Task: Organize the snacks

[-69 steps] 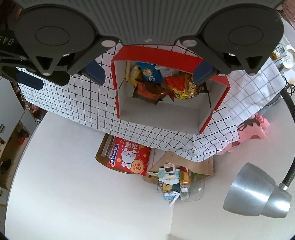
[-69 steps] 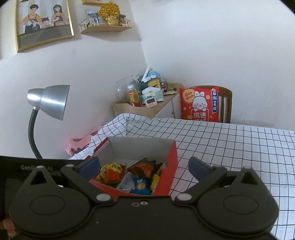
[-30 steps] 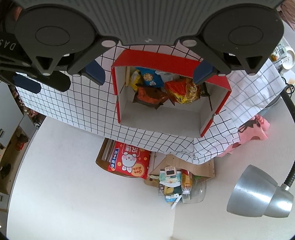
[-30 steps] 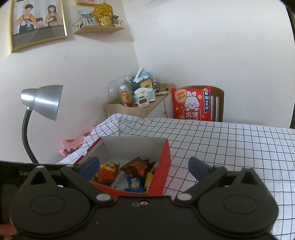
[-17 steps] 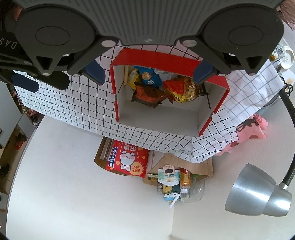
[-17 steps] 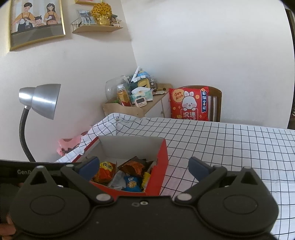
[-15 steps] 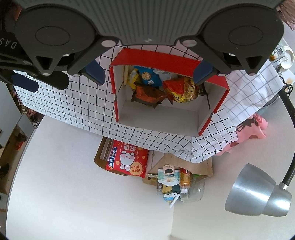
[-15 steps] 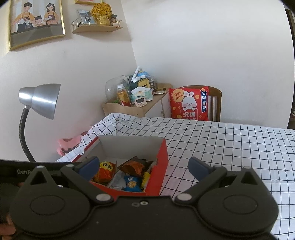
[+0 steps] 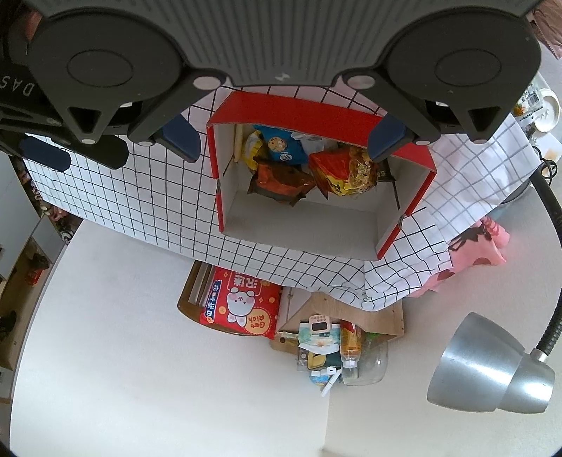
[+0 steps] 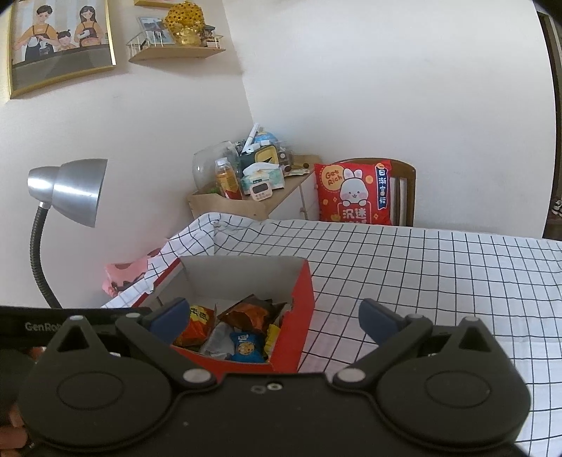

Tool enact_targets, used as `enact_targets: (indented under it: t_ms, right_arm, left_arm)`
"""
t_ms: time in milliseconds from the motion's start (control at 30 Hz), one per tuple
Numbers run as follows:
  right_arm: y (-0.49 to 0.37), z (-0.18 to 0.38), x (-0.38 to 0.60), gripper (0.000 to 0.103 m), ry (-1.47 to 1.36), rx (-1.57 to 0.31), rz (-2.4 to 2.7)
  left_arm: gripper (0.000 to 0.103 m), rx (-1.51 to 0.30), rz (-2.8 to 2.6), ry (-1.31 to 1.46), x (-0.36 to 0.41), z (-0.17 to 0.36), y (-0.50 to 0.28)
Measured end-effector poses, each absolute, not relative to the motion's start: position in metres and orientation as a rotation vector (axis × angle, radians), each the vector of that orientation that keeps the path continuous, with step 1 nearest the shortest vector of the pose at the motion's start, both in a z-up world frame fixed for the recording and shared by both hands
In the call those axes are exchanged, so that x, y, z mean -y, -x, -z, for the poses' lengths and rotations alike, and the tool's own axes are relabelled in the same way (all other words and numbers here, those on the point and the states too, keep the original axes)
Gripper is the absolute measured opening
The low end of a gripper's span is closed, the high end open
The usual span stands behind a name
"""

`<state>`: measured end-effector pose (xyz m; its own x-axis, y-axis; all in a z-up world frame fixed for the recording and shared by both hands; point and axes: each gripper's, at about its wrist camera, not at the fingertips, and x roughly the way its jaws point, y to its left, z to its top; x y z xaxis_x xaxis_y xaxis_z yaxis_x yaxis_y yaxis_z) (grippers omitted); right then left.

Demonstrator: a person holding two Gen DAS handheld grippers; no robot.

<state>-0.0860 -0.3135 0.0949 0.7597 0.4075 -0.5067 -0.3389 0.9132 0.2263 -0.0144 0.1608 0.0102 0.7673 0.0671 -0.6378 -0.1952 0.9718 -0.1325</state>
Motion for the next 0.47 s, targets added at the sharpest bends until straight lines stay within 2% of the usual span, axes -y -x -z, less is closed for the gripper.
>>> enact_targets:
  t_ms: [467]
  right_arm:
    - [0.0852,-0.0938,0.3151,0.103,-0.124,-0.582,-0.394]
  left_arm:
    - [0.102,-0.681,-0.153,0.192,-0.16,-0.0112,0.012]
